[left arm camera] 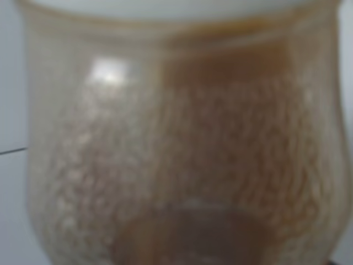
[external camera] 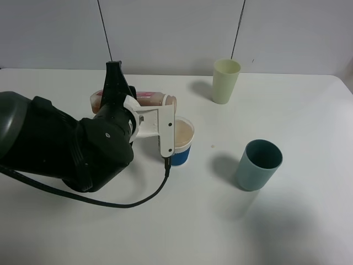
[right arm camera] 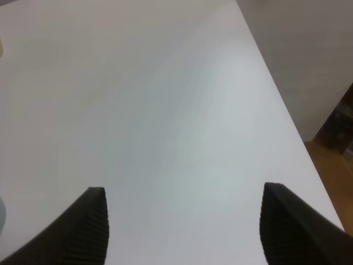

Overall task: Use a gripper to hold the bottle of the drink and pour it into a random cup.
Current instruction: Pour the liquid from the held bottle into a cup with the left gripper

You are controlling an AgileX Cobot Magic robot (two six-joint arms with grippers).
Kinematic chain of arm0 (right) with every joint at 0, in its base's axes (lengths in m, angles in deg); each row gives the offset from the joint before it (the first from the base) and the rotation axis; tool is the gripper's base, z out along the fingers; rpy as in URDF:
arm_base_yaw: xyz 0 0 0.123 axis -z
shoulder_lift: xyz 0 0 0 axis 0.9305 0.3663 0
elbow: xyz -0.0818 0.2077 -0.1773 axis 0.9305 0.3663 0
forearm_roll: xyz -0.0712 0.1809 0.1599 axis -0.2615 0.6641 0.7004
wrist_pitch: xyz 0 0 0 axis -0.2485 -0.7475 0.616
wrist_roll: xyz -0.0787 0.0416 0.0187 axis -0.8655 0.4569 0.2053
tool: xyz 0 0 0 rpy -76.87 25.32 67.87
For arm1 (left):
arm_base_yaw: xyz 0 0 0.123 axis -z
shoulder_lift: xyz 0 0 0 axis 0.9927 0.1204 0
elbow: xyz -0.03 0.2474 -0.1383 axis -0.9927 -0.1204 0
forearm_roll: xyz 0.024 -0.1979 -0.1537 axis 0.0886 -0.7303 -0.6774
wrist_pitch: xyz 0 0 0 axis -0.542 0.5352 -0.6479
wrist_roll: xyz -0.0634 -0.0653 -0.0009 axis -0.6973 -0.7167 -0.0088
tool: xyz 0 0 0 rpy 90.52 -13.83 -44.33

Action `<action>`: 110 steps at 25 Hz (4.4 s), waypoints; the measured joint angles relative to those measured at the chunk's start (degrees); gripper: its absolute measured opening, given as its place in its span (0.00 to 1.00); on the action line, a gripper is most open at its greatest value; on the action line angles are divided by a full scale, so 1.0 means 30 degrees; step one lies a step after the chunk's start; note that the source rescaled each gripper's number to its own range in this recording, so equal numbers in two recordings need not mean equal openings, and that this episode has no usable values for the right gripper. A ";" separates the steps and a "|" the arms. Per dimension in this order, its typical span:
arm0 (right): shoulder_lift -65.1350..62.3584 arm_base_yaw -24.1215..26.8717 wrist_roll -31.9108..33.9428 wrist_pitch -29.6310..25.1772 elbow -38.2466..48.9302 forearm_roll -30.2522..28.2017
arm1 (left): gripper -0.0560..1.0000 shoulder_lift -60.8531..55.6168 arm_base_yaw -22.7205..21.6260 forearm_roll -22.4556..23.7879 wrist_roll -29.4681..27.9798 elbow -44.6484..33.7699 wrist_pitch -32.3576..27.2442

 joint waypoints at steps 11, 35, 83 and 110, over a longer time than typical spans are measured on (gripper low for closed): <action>0.0000 0.0000 0.0000 0.0000 0.0000 0.0000 | 0.05 0.0000 0.0000 0.0206 0.0218 0.0000 -0.0983; 0.0000 0.0000 0.0000 0.0000 0.0000 0.0000 | 0.05 0.0000 0.0000 0.0627 0.0874 0.0000 -0.1800; 0.0000 0.0000 0.0000 0.0000 0.0000 -0.0007 | 0.05 0.0000 0.0000 0.1191 0.1492 0.0000 -0.3118; 0.0000 0.0000 0.0000 0.0000 0.0000 -0.0007 | 0.05 0.0000 0.0000 0.1227 0.1579 0.0000 -0.3699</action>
